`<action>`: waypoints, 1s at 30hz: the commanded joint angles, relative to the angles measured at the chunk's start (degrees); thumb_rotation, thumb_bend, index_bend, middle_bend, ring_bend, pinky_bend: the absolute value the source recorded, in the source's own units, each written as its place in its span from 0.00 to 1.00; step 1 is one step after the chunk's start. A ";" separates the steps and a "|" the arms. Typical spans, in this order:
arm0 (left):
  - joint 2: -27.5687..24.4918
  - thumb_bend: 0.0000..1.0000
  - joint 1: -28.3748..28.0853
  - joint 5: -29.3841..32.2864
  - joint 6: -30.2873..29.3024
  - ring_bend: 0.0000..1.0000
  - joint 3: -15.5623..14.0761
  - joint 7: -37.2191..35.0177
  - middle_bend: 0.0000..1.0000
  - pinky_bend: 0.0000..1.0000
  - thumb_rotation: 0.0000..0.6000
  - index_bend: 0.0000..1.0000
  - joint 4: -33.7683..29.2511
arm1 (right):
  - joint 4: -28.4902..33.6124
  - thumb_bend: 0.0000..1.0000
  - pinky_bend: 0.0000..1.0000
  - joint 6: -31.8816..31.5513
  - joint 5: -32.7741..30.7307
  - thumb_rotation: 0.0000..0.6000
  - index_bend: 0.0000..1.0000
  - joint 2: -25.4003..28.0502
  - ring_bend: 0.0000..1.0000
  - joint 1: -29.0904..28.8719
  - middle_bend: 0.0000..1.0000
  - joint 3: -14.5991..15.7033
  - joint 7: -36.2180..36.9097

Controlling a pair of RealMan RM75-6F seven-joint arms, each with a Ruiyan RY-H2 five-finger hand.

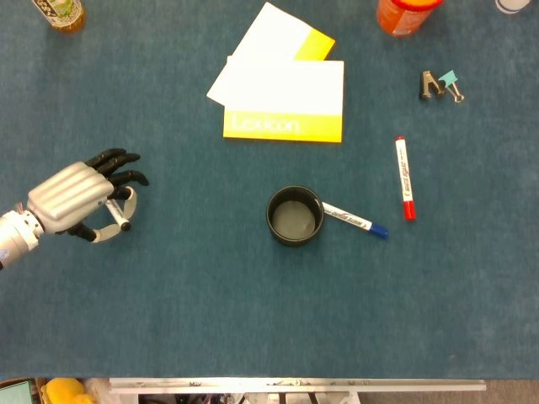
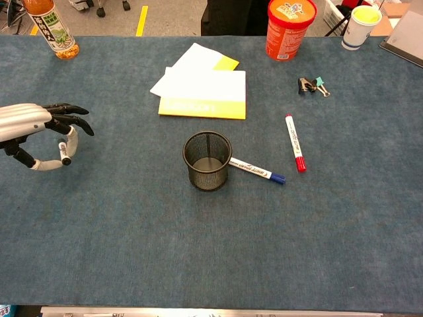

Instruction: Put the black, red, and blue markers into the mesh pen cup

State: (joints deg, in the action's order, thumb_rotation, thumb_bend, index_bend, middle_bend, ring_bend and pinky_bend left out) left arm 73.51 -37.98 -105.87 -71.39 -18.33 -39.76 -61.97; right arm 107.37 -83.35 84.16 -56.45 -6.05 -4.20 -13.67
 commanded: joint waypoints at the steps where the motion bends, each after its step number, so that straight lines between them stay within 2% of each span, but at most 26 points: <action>1: -6.84 0.31 -2.45 2.23 1.17 0.01 1.91 -3.38 0.23 0.01 1.00 0.64 -11.52 | -0.49 0.17 0.04 0.38 0.09 1.00 0.24 -0.40 0.04 -0.26 0.16 -0.02 0.46; 8: -12.82 0.31 -5.44 5.04 5.27 0.01 3.57 -10.46 0.23 0.01 1.00 0.64 -25.66 | -2.25 0.17 0.04 1.75 0.20 1.00 0.24 -1.90 0.04 -1.09 0.16 0.02 1.89; 14: -16.36 0.31 -7.81 7.30 8.81 0.01 5.52 -15.95 0.23 0.01 1.00 0.65 -35.27 | -2.23 0.17 0.04 1.73 1.14 1.00 0.24 -2.32 0.04 -1.91 0.16 -0.62 3.06; 23: -18.33 0.31 -10.95 10.38 15.06 0.01 8.59 -21.08 0.23 0.01 1.00 0.64 -44.94 | -2.77 0.17 0.04 2.29 0.91 1.00 0.24 -2.62 0.04 -2.76 0.16 -1.16 3.37; 30: -17.14 0.31 -12.56 14.98 19.10 0.01 12.37 -21.37 0.23 0.01 1.00 0.64 -48.97 | -2.84 0.17 0.04 2.58 0.54 1.00 0.24 -2.44 0.04 -3.05 0.16 -1.33 3.60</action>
State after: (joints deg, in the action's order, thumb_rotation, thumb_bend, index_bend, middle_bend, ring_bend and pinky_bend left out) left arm 55.85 -50.02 -91.95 -53.28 -6.89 -61.45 -110.24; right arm 104.53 -80.78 84.70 -58.88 -9.09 -5.53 -10.08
